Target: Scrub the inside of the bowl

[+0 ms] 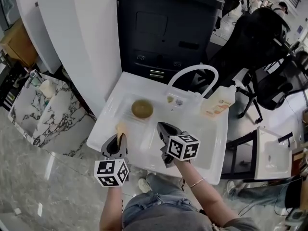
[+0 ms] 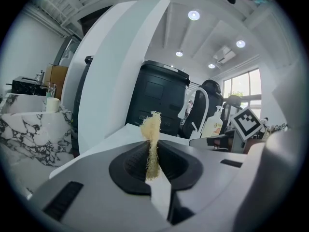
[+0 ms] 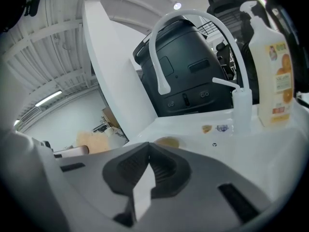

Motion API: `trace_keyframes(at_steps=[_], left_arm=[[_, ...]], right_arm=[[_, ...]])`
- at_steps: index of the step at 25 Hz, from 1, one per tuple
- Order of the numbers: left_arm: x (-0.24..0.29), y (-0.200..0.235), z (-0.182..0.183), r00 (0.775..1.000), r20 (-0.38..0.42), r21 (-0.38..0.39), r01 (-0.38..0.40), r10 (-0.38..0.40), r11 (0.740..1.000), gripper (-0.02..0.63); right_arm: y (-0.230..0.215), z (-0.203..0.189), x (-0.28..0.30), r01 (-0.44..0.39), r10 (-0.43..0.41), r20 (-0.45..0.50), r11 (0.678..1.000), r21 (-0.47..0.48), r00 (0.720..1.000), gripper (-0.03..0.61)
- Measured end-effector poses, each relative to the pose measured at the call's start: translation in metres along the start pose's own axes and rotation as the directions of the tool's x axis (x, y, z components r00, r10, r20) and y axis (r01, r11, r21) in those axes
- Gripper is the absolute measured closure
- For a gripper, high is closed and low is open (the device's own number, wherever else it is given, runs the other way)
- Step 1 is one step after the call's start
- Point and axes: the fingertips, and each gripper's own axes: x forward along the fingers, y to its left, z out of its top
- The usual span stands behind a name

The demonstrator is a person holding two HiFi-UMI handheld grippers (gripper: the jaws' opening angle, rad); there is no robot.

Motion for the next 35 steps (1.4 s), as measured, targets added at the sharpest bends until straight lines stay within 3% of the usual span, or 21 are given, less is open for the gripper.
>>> trace_keyframes(at_steps=[17, 22, 31, 35], left_arm=[[0.068, 0.018, 0.004, 0.997, -0.069, 0.008, 0.027, -0.026, 1.000, 0.568], [0.089, 0.020, 0.002, 0.995, -0.090, 0.009, 0.032, -0.031, 0.999, 0.568], [0.119, 0.023, 0.000, 0.993, -0.118, 0.014, 0.024, -0.022, 1.000, 0.568], [0.126, 0.025, -0.004, 0.991, -0.133, 0.013, 0.017, -0.015, 1.000, 0.568]], right_arm=[[-0.047, -0.011, 0.073, 0.015, -0.002, -0.130, 0.995, 0.100, 0.992, 0.565], [-0.061, -0.016, 0.089, 0.017, 0.008, -0.156, 0.987, 0.157, 0.988, 0.518], [-0.083, -0.027, 0.113, 0.009, 0.051, -0.167, 0.942, 0.337, 0.985, 0.497], [-0.086, -0.032, 0.124, 0.000, 0.067, -0.170, 0.930, 0.367, 0.983, 0.494]])
